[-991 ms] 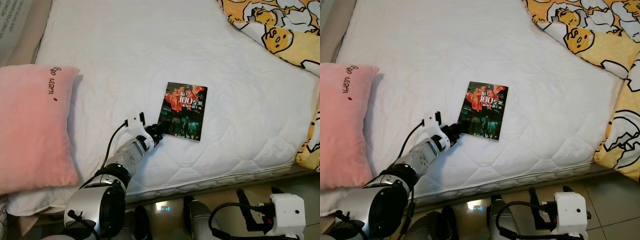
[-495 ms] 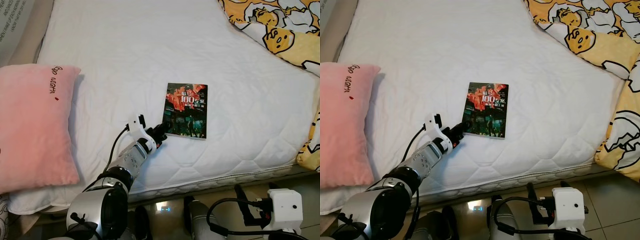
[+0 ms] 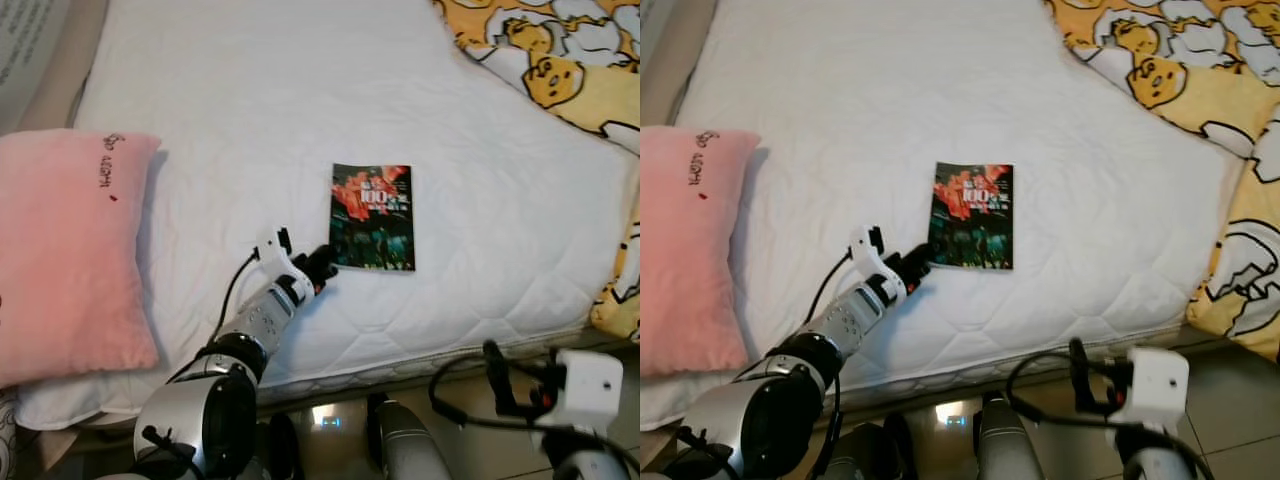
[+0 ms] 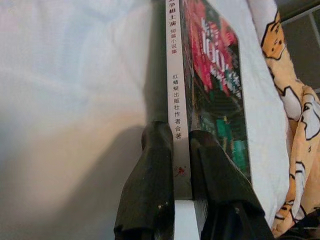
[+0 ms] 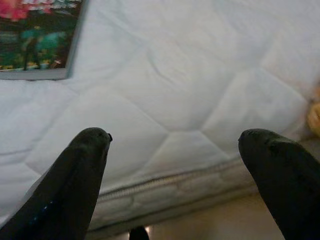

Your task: Clean up the room

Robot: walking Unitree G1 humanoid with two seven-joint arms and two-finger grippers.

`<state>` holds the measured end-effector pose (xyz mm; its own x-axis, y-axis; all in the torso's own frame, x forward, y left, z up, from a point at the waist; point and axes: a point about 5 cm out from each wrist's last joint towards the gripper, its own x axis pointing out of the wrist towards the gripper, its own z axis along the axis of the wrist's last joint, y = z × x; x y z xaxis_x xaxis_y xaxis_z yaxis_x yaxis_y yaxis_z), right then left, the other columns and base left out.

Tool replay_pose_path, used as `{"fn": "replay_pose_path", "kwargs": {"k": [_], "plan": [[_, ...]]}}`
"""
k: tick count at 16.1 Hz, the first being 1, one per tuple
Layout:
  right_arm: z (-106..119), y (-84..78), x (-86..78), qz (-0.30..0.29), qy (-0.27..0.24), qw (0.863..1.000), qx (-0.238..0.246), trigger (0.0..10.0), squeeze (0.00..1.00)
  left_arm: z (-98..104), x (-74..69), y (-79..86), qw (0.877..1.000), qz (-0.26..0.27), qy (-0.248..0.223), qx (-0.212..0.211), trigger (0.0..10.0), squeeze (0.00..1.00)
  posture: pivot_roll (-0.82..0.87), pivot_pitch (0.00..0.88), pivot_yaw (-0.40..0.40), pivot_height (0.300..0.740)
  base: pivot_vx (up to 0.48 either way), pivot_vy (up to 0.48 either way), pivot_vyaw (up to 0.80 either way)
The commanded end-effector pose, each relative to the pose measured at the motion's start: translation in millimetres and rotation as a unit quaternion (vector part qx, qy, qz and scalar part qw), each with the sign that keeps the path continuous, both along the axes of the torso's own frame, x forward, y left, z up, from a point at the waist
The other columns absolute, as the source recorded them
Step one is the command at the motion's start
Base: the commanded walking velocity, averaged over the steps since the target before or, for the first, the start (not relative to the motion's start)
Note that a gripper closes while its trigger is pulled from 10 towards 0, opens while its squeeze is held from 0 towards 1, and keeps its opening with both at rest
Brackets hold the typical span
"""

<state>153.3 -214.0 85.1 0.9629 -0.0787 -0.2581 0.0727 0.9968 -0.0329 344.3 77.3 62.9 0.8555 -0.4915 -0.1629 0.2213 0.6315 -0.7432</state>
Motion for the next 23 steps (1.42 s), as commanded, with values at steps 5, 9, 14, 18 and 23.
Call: {"fn": "replay_pose_path", "kwargs": {"k": [5,9,14,18,23], "plan": [[-1.3,14.8,20.6,0.084,0.004,0.996,0.003,10.0,0.0,17.0,11.3,47.8,0.982,0.027,-0.102,0.155,0.0,0.0,-0.25,0.171,0.02,0.74,0.0,0.0,0.0],[8.6,7.6,53.5,0.094,-0.031,0.995,-0.01,10.0,0.0,56.6,-3.7,91.3,0.929,0.093,-0.237,0.269,0.0,0.0,-0.17,0.096,0.009,0.74,0.0,0.0,0.0],[11.9,25.5,91.8,0.124,-0.061,0.99,0.006,10.0,0.0,78.4,-18.4,109.6,0.884,0.137,-0.282,0.347,0.0,0.0,-0.08,0.003,-0.014,0.74,0.0,0.0,0.13],[11.6,47.2,101.7,0.187,-0.068,0.979,0.038,10.0,0.0,77.3,-23.3,95.5,0.886,0.114,-0.274,0.357,0.0,0.0,-0.05,0.0,-0.023,0.74,0.0,0.0,0.6],[4.5,55.9,96.9,0.193,-0.06,0.978,0.052,10.0,0.0,85.7,1.8,71.2,0.888,0.002,-0.297,0.35,0.0,0.0,-0.06,0.0,-0.001,0.74,0.186,0.0,0.1]]}}
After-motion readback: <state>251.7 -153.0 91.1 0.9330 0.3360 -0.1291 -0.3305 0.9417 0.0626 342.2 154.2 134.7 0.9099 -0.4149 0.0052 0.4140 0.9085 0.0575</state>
